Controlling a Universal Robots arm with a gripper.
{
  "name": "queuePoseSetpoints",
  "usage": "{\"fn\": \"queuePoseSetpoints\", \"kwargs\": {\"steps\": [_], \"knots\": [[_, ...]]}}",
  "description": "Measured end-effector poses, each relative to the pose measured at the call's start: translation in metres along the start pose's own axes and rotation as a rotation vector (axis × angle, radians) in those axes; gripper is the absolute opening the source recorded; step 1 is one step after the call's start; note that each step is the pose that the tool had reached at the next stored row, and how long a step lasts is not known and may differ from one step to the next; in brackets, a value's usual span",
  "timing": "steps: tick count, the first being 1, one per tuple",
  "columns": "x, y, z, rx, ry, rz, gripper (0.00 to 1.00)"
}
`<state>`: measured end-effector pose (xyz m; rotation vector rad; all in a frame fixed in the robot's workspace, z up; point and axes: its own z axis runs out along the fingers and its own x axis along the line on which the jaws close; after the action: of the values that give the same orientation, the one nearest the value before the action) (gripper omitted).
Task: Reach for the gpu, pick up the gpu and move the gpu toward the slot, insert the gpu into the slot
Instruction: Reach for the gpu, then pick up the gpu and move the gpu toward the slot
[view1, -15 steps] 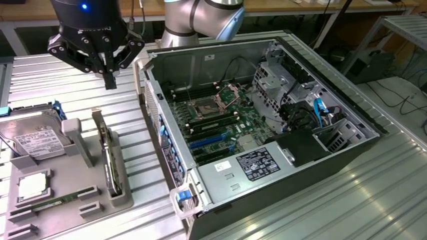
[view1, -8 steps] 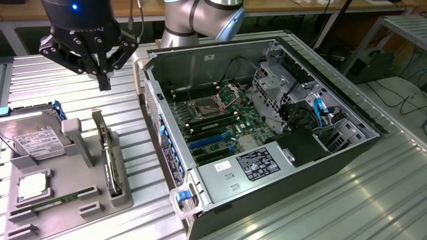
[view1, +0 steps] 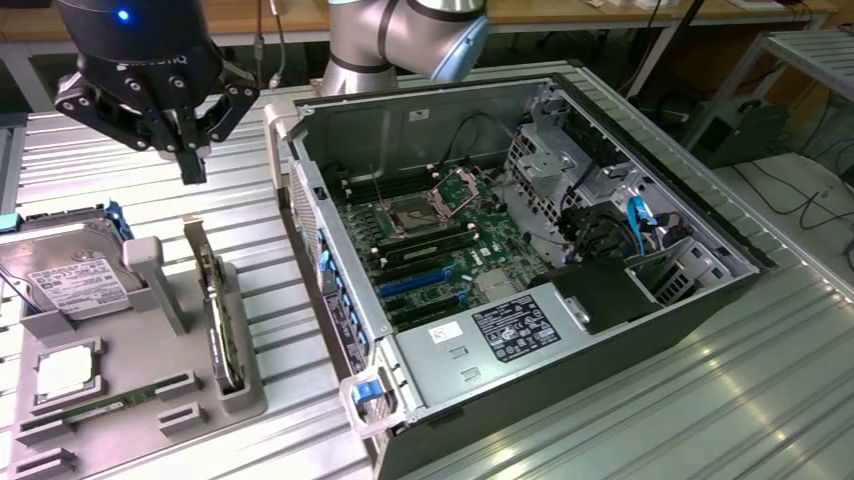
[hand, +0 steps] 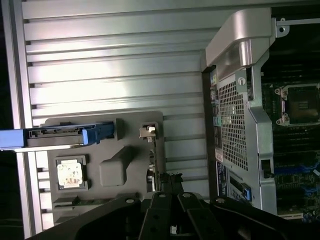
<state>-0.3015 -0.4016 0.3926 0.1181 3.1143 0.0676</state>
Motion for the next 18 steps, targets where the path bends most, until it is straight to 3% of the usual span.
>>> {"fn": "queuePoseSetpoints", "kwargs": {"steps": [10,18], "knots": [[0.017,-0.0015,-0.0004,-0.0001,0.0001,0.000,0.11],[0.017,-0.0016,-0.0005,-0.0001,0.0000,0.000,0.11]]}}
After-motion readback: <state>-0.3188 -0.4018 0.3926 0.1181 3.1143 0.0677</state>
